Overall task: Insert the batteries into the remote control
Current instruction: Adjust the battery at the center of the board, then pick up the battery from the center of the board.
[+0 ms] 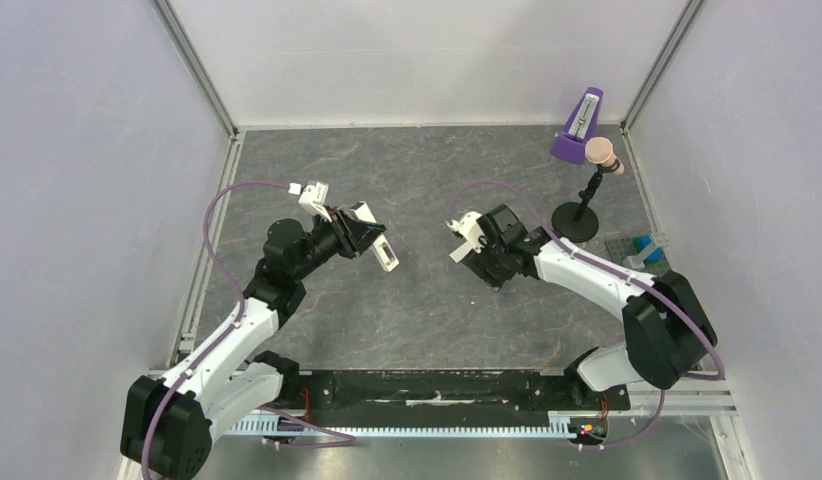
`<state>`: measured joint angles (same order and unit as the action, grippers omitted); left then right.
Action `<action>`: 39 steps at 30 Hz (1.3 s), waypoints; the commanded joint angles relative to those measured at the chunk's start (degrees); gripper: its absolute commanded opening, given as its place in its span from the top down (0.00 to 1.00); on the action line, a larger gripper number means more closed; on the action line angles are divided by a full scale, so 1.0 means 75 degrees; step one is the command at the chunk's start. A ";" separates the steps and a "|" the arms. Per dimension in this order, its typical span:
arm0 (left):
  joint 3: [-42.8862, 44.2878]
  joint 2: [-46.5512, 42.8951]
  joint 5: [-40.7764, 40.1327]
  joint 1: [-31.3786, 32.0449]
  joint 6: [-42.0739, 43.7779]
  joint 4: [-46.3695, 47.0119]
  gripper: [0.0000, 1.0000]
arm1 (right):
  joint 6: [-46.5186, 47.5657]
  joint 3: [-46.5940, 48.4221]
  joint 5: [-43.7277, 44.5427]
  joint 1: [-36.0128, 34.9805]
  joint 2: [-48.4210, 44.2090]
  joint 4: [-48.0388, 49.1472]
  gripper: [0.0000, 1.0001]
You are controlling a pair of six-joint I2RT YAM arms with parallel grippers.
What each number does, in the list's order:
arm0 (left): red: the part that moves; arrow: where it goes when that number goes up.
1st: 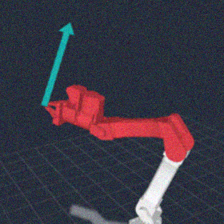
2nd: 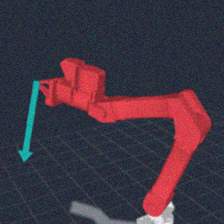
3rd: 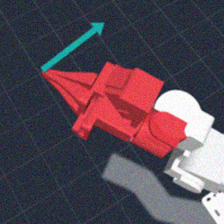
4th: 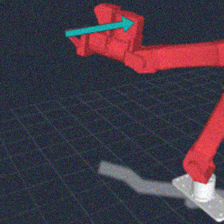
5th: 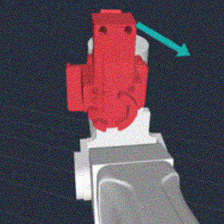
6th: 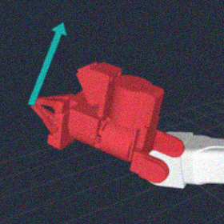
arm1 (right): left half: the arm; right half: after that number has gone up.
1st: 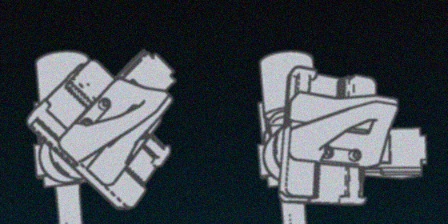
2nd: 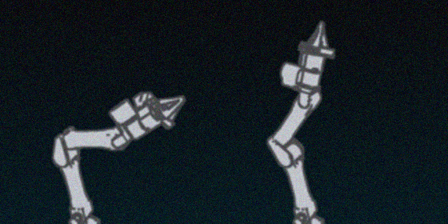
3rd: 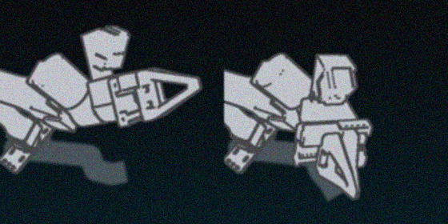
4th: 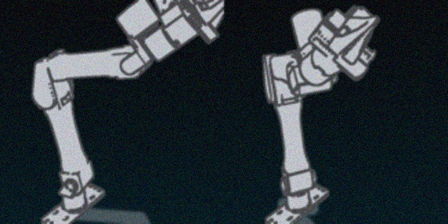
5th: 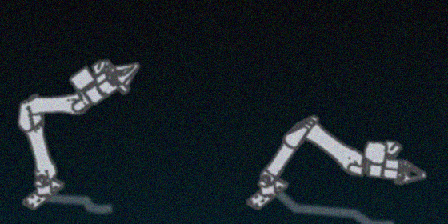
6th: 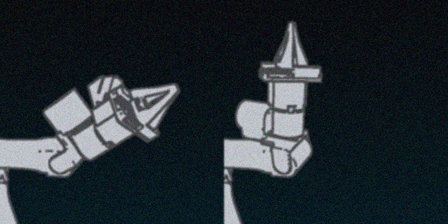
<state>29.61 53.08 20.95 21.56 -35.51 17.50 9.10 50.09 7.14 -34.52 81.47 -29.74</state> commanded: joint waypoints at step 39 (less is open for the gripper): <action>0.0291 -0.0035 -0.0199 -0.0123 0.0405 -0.0195 0.98 | 0.2709 -0.0177 -0.1309 0.0069 0.1027 0.1122 1.00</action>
<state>29.74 53.63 20.40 20.97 -33.65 13.69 33.91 50.22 -0.01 -34.26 91.24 -29.63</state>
